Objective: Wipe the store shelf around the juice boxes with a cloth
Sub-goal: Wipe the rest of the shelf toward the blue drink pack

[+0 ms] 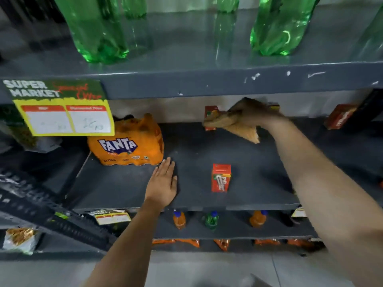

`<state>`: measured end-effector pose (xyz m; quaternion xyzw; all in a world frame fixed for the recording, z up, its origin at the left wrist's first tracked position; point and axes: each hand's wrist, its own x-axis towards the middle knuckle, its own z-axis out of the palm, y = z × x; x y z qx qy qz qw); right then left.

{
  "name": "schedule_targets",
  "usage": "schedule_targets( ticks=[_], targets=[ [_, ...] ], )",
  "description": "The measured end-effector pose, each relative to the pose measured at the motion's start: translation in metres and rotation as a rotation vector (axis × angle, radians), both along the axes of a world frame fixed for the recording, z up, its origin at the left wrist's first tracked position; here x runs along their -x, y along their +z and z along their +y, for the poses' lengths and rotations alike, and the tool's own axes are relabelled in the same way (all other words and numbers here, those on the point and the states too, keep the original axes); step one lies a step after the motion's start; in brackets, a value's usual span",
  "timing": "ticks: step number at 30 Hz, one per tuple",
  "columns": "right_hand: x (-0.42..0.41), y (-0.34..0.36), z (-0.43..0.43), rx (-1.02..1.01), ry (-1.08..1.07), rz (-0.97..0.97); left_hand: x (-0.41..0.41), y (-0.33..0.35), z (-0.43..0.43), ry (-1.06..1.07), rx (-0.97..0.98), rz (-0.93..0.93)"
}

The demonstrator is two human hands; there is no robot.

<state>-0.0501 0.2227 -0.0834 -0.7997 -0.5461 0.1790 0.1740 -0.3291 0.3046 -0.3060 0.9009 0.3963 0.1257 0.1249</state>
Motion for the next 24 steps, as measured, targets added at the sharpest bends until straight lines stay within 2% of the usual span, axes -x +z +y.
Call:
schedule_targets(
  ticks=[2,5,7,10,12,14,17,20,24],
  targets=[
    [0.006,-0.018,0.037,0.035,0.073,0.022,0.0,-0.001,-0.001,0.023,0.02,0.034],
    [0.028,-0.052,0.079,0.006,0.119,0.157,0.0,-0.003,0.001,0.043,0.029,0.042],
    [0.039,-0.075,0.1,0.08,0.136,0.227,0.0,-0.004,0.001,0.056,0.022,0.029],
    [0.045,-0.105,0.114,0.257,0.216,0.073,-0.001,-0.003,-0.001,0.063,0.017,0.006],
    [0.05,-0.118,0.107,0.244,0.25,-0.039,-0.001,-0.001,0.001,0.069,0.018,-0.009],
    [0.052,-0.128,0.086,0.267,0.389,-0.057,-0.001,-0.001,0.002,0.073,0.026,-0.024],
    [0.032,-0.144,0.05,0.348,0.527,0.046,-0.001,-0.003,0.003,0.079,0.035,-0.023],
    [0.005,-0.147,0.02,0.308,0.398,0.187,-0.001,-0.004,0.004,0.084,0.034,-0.016],
    [-0.019,-0.148,-0.017,0.29,0.318,0.086,-0.001,-0.003,0.002,0.081,0.022,-0.027]
  ],
)
